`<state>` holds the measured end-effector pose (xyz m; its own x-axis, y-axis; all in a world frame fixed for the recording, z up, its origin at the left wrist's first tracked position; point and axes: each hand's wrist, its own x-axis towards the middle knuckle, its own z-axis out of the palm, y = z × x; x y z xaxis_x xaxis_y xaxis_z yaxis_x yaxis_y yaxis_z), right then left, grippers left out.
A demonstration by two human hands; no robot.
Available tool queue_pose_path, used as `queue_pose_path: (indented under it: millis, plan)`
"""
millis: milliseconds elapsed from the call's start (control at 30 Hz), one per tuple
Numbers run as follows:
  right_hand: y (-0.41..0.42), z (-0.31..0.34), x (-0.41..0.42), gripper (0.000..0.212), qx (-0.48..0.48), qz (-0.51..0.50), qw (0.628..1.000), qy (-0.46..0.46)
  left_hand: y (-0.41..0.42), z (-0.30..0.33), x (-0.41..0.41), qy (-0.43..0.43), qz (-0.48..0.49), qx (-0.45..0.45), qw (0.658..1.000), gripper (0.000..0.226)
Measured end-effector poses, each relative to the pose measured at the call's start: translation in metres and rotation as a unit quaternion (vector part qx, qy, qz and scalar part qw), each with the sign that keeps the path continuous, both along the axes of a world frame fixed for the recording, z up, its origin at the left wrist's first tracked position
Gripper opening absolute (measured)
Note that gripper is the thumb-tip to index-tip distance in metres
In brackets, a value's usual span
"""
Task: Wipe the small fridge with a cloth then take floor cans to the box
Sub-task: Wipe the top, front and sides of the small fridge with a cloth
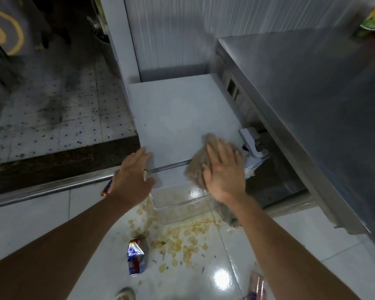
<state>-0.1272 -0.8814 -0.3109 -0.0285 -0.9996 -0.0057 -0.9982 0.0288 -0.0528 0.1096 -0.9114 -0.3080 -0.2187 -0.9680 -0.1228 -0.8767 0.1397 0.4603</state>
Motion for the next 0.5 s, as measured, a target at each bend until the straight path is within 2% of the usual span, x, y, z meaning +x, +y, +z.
queue_pose_path:
  millis: [100,200,300,433,500]
  plan:
    - [-0.014,0.005,-0.022,0.060,0.008,-0.095,0.995,0.005,0.003,-0.004,0.000,0.062,0.014,0.013,0.998,0.071]
    - [-0.014,0.003,0.012,0.062,0.003,-0.110,0.994,-0.008,0.003,-0.002,0.001,0.131,0.015,0.054,0.990,0.076]
    - [-0.007,0.001,0.067,0.063,-0.006,-0.043,0.999,-0.028,0.004,0.008,0.011,0.158,0.025,0.063,0.985,0.073]
    - [0.004,-0.005,0.139,0.064,0.006,0.081,0.995,-0.054,0.013,0.018,0.037,0.140,0.036,0.046,0.988,0.063]
    - [-0.005,-0.005,0.150,0.062,0.015,0.112,0.993,-0.047,0.017,0.019,0.052,0.128,0.040,0.046,0.990,0.063]
